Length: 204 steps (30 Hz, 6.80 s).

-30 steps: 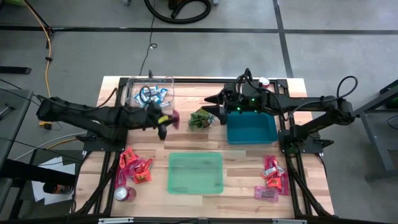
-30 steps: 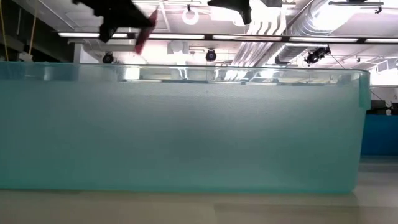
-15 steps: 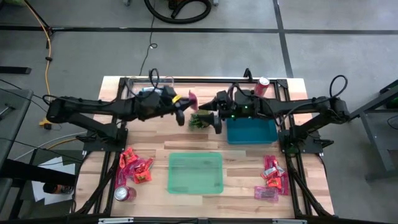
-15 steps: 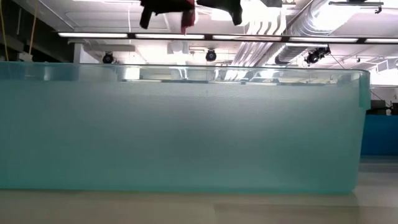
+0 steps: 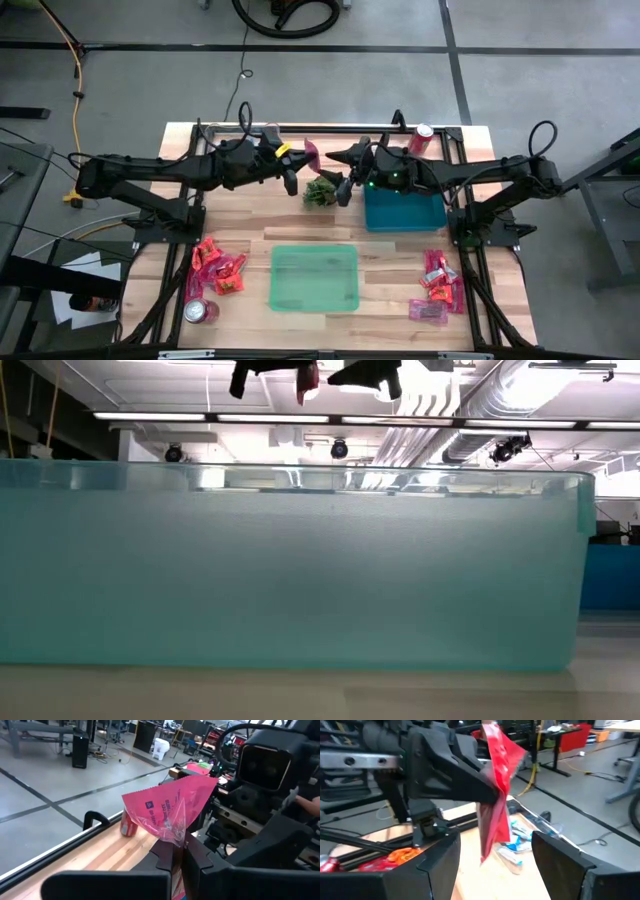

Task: Sort candy
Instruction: Put the red candy into the blue bin

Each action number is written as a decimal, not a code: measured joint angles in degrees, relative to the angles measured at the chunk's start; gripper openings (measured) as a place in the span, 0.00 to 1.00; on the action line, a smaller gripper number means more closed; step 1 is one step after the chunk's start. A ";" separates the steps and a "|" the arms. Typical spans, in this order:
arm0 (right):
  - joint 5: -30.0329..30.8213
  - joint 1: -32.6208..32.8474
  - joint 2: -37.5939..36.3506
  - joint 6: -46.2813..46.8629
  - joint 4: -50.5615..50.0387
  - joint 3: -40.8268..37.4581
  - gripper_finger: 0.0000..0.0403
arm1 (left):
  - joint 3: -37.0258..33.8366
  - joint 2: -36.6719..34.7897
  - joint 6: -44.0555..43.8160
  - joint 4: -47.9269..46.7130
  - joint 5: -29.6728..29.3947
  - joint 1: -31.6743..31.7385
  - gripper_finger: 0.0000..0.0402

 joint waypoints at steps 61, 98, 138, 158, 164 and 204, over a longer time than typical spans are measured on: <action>-3.65 -1.38 -23.65 46.38 -36.72 -35.38 0.02 | -12.27 -12.26 -17.19 -21.18 -1.27 2.05 0.45; -10.74 -3.81 -23.63 30.45 -16.63 -20.26 0.61 | -12.85 -12.26 -20.95 -27.09 17.27 -2.48 0.45; -9.05 -3.82 -23.52 27.02 -19.72 -20.28 0.61 | -20.47 13.86 -63.15 -54.54 27.50 -31.17 0.25; -8.01 -3.82 -23.52 27.02 -19.73 -20.31 0.61 | -22.74 13.70 -61.40 -58.69 28.21 -31.21 0.18; -8.01 -3.83 -23.52 27.02 -19.74 -20.31 0.61 | -23.91 13.70 -58.50 -57.08 29.12 -31.19 0.11; -19.29 -1.20 -17.80 25.23 11.12 -20.34 0.61 | -4.72 -1.71 5.26 11.55 20.93 -0.37 0.00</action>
